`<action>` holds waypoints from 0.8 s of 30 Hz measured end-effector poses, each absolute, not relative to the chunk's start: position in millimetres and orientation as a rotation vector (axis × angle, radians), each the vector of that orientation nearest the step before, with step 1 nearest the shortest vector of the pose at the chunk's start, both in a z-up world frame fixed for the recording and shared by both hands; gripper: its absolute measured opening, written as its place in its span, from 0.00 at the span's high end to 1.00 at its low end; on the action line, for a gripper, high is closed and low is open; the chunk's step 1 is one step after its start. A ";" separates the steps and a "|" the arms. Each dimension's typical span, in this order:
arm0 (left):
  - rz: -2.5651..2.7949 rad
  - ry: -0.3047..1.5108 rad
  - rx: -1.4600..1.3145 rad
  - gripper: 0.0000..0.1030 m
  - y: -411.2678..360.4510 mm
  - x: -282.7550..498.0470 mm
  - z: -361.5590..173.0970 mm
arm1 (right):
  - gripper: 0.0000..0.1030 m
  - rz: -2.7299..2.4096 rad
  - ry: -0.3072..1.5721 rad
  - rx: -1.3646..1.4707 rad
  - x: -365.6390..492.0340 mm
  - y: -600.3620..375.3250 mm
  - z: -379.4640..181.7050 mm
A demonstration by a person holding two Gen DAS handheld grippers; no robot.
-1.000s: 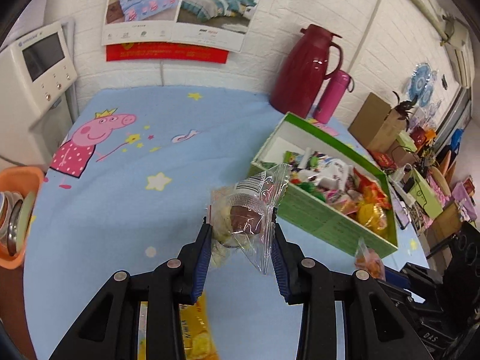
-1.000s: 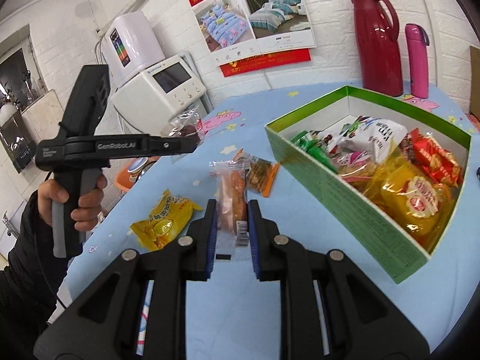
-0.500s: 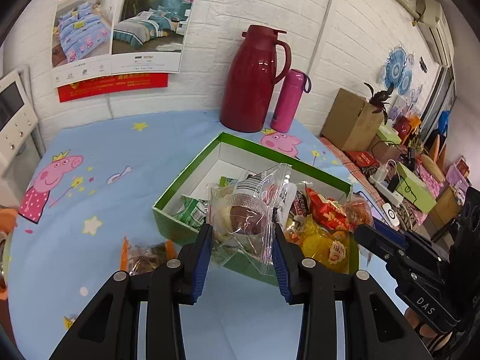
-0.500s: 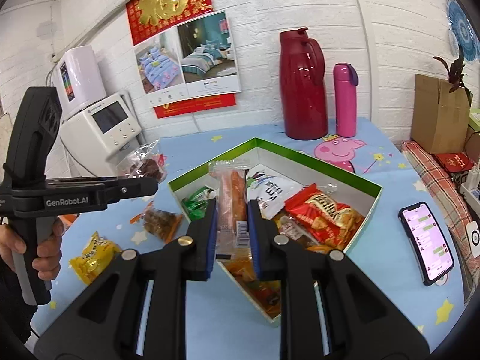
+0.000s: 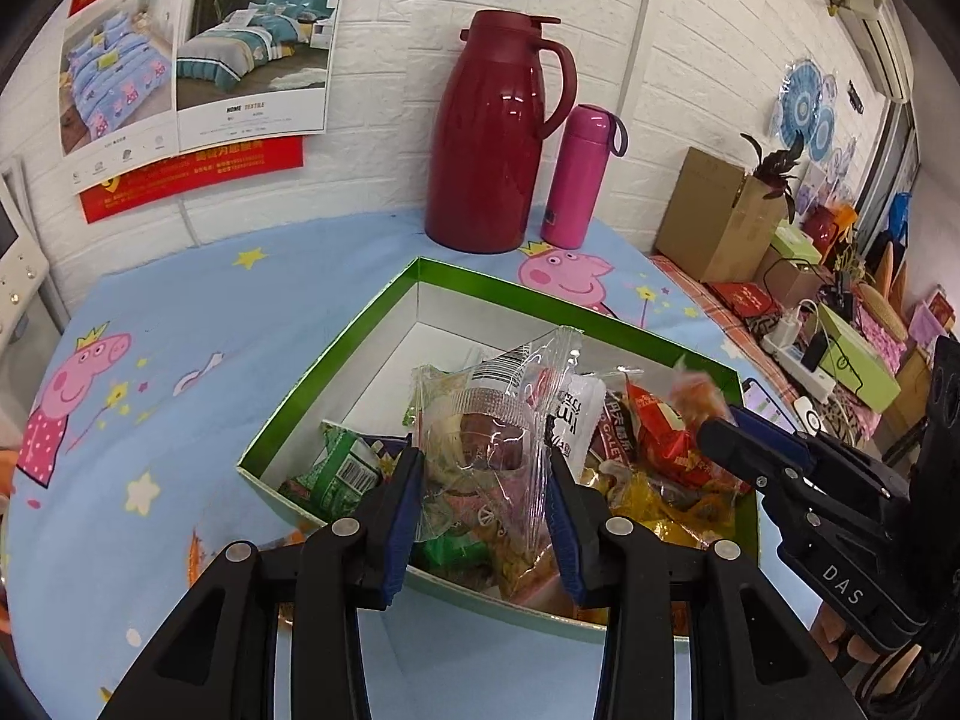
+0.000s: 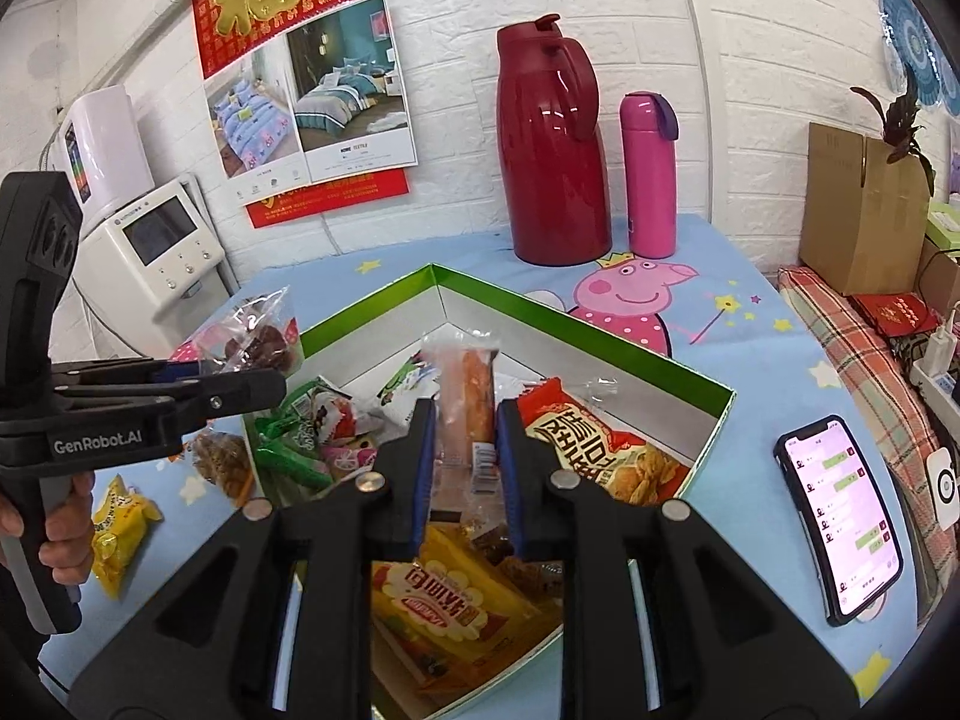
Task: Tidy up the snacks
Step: 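Drop the sausage stick into the box with the right tool while the left tool drops the cake, then grasp the nut packet with the right tool while the left tool grasps the yellow cake bag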
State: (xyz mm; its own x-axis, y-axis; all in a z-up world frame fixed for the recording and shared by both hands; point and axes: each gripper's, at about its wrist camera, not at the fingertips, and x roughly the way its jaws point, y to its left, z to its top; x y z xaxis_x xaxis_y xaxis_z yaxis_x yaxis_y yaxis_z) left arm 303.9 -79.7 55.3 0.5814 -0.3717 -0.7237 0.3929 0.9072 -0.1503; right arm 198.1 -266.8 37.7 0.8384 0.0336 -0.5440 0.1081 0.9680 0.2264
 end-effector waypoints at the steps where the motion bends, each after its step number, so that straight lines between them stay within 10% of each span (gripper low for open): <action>1: -0.447 0.835 0.029 0.54 -80.0 305.0 53.8 | 0.72 -0.039 0.579 0.253 199.1 -267.6 36.2; 3: -0.430 0.812 0.034 0.25 -79.1 304.2 52.8 | 0.32 -0.046 0.575 0.246 196.2 -267.6 34.4; 6: -0.356 0.743 0.022 0.05 -71.4 300.5 56.2 | 0.23 -0.064 0.546 0.209 189.5 -264.0 34.9; 12: -0.332 0.739 -0.001 0.03 -62.4 295.2 60.2 | 0.01 -0.065 0.558 0.201 183.7 -260.0 35.7; 24: -0.339 0.694 0.013 0.03 -56.3 254.1 80.7 | 0.01 -0.032 0.526 0.173 155.2 -238.6 53.6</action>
State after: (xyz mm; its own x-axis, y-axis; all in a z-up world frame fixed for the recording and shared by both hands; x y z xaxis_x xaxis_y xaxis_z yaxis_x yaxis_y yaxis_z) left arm 254.1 -56.3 80.7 0.7163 -0.3019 -0.6291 0.3102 0.9453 -0.1005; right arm 155.2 -238.6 53.6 0.8646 0.0142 -0.5022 0.0744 0.9849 0.1560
